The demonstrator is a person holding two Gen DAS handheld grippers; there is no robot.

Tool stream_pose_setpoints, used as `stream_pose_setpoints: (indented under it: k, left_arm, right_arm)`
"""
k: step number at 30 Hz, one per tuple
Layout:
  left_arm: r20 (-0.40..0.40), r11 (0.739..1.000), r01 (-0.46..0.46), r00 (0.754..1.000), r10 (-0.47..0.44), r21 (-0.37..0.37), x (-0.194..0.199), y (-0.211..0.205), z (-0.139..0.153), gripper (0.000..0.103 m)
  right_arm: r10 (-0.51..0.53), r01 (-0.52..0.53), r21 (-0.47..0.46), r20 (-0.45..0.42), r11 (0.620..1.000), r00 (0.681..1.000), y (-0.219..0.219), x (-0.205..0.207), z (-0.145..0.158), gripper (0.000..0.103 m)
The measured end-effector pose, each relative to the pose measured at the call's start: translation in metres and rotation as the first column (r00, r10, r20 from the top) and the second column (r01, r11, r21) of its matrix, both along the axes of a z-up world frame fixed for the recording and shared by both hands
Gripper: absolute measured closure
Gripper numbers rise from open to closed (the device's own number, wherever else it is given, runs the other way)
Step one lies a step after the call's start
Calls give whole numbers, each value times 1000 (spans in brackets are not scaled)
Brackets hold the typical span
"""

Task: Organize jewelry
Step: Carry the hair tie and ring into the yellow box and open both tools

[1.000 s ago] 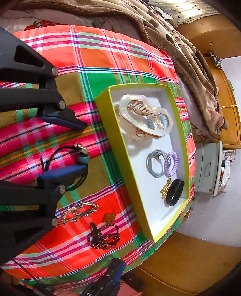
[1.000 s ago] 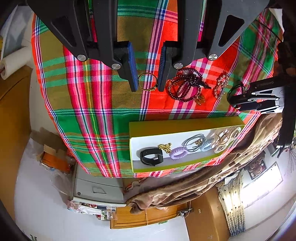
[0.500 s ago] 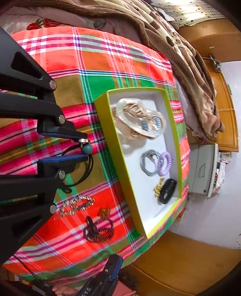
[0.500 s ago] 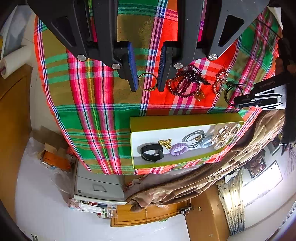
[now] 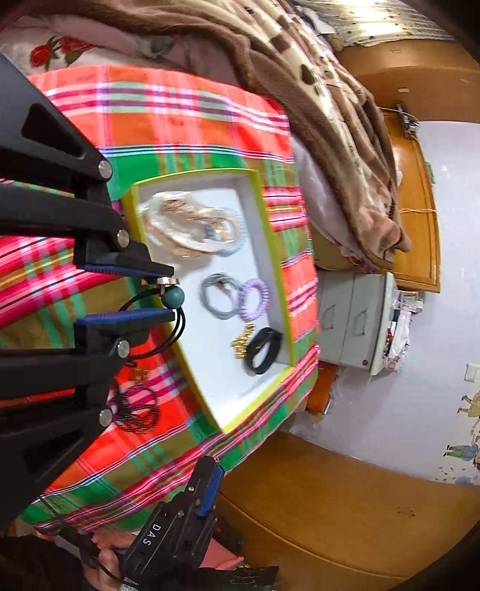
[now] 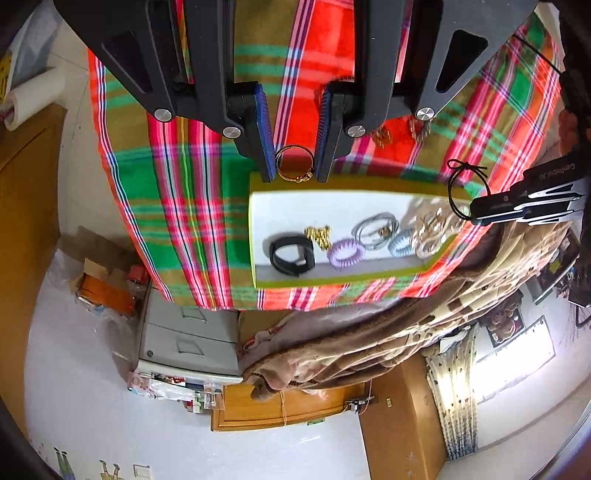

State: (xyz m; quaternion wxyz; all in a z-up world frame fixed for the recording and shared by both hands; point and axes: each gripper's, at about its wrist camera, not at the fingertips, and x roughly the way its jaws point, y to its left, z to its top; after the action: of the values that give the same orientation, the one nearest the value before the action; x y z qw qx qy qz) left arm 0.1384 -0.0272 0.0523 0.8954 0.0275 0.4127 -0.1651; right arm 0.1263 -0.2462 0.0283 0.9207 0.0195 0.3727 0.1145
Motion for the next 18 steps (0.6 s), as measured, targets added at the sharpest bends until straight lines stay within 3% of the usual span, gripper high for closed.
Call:
stream_pose_setpoints:
  k: [9,18]
  left_arm:
    - [-27,999,38,999,-39,-32,39,-26,0,86]
    - [-76,997,10,997,-16,-83,76,-40,-18,86]
  right_arm:
    - [19,-19,-9,-3,1000,1000,7,48,3,81]
    - [47,-48,-14,-71,999,996,11,89,-18,81]
